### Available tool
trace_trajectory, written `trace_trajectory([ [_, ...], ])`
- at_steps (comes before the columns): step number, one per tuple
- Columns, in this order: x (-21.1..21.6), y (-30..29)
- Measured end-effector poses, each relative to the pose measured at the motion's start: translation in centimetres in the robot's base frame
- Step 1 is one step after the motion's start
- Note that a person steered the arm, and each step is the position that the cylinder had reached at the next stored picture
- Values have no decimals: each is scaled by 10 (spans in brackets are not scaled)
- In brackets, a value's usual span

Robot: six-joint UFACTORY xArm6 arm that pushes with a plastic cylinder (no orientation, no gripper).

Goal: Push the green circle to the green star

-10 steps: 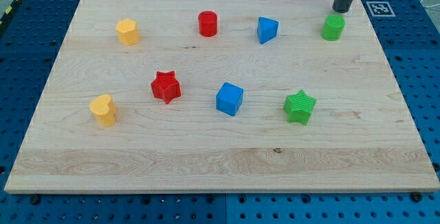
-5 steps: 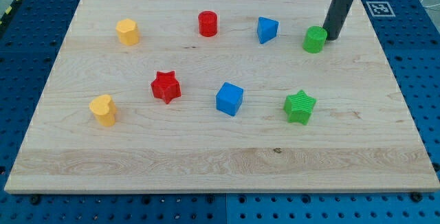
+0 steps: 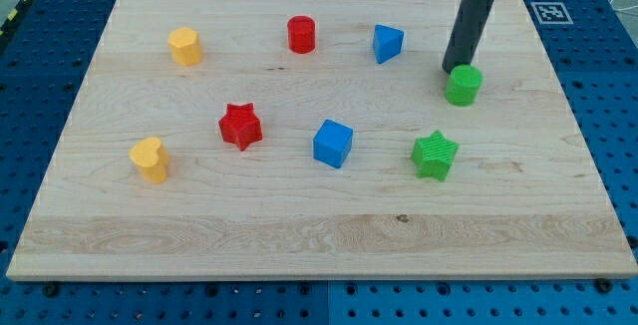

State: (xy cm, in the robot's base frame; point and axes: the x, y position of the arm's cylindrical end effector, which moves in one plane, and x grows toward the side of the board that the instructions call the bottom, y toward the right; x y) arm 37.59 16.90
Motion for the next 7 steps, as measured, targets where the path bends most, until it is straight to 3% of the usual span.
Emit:
trace_trajectory([
  [2,41,0],
  [5,26,2],
  [7,40,26],
])
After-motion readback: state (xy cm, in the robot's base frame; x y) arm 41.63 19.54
